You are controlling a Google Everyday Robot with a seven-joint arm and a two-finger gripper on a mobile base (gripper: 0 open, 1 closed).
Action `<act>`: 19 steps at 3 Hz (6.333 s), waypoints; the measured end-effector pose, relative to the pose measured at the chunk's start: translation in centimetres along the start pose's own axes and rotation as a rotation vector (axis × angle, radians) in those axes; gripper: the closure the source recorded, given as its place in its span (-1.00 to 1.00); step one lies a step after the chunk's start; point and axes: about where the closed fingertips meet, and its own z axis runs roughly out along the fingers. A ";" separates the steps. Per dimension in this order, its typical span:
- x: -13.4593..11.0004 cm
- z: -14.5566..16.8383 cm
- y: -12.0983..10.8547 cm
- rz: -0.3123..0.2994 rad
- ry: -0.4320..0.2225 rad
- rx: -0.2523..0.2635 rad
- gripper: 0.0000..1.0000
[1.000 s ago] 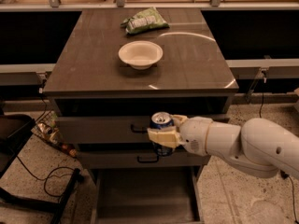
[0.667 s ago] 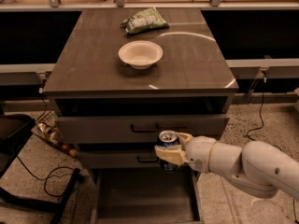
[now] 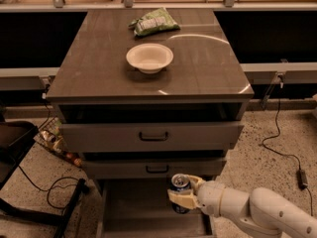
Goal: Place pepsi can into bottom drawer
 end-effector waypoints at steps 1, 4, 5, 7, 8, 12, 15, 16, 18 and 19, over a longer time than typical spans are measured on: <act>6.5 2.4 -0.3 0.035 0.014 -0.081 1.00; 9.9 10.9 -5.1 0.027 -0.082 -0.175 1.00; 14.0 15.8 -6.7 0.014 -0.128 -0.250 1.00; 20.2 17.6 -10.0 -0.019 -0.095 -0.286 1.00; 20.2 17.6 -10.0 -0.019 -0.095 -0.286 1.00; 27.7 12.2 -15.8 -0.214 0.109 -0.349 1.00; 33.6 14.8 -13.4 -0.224 0.113 -0.519 1.00; 34.9 15.5 -12.7 -0.239 0.120 -0.530 1.00; 35.5 15.6 -12.6 -0.258 0.103 -0.519 1.00; 35.5 15.7 -12.6 -0.258 0.103 -0.519 1.00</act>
Offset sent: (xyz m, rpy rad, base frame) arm -0.0073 0.0054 -0.0536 0.0213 0.0306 0.0569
